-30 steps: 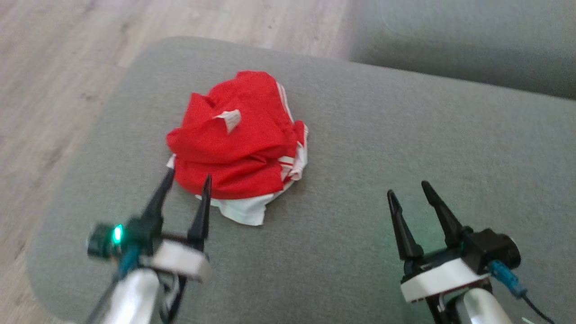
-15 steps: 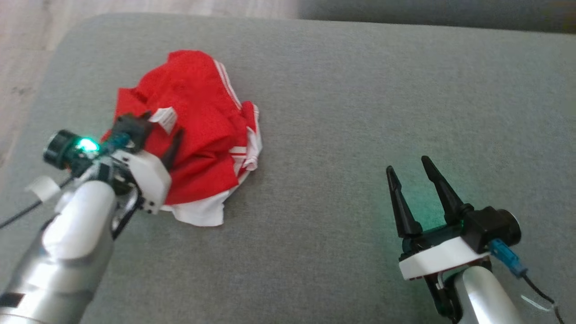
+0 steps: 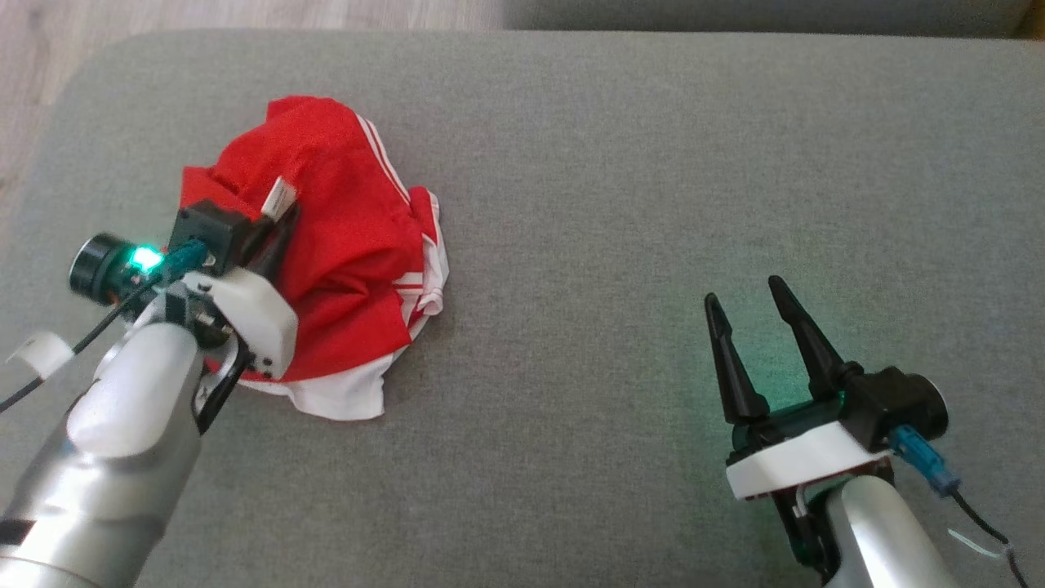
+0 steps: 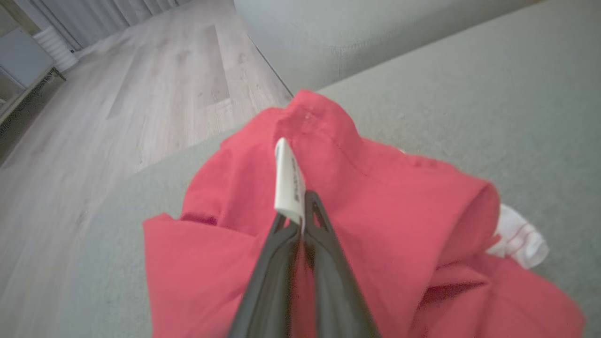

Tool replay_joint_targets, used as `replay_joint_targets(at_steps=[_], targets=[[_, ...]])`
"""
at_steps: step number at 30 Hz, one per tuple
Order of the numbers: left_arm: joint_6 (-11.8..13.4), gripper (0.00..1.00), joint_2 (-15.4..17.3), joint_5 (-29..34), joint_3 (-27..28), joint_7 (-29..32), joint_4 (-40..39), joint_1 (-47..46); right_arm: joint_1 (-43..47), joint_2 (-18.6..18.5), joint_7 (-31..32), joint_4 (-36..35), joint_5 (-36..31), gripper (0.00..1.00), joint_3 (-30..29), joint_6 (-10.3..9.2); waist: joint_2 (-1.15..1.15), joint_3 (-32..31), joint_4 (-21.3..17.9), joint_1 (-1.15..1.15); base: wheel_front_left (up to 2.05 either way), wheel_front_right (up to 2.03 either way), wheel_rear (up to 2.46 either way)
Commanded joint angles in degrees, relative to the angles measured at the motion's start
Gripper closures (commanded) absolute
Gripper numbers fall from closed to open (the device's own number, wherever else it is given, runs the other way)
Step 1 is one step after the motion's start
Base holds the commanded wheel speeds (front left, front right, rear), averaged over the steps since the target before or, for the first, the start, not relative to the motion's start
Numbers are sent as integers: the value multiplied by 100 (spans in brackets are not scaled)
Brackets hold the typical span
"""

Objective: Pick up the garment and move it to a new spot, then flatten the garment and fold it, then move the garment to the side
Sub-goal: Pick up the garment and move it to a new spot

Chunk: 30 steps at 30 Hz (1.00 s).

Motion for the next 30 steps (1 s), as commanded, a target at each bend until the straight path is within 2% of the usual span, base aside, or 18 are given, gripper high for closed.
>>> replay_joint_targets(at_steps=[1, 5, 8, 14, 18, 24, 30], targets=[[10, 100, 253, -56, 182, -171, -245, -419, -116, -25, -62, -156, 39, 0, 116, -4, 0, -74, 17, 0, 0, 0, 0], [23, 100, 241, -136, 300, -819, -677, -575, -52, -25, -62, -138, 71, 0, 69, -4, 0, -275, 51, 0, 0, 0, 0], [121, 100, 161, -188, 463, -1270, -1143, -688, -6, -25, -62, -112, 102, 0, 72, -4, 0, -428, 42, 0, 0, 0, 0], [417, 100, 43, -161, 749, -1604, -2318, -764, 12, -25, -62, -134, 160, 0, 130, -4, 0, -594, -230, 0, 0, 0, 0], [532, 100, -3, -26, 714, -1633, -2867, -763, -21, -25, -62, -184, 212, 0, 113, -4, 0, -576, -577, 0, 0, 0, 0], [629, 100, -85, 333, 549, -1658, -3505, -968, -140, -25, -62, -318, 362, 0, 141, -4, 0, -422, -1328, 0, 0, 0, 0], [431, 100, -286, 532, 225, -1668, -3967, -1229, -197, -25, -62, -429, 619, 0, 132, -4, 0, -326, -2103, 0, 0, 0, 0]])
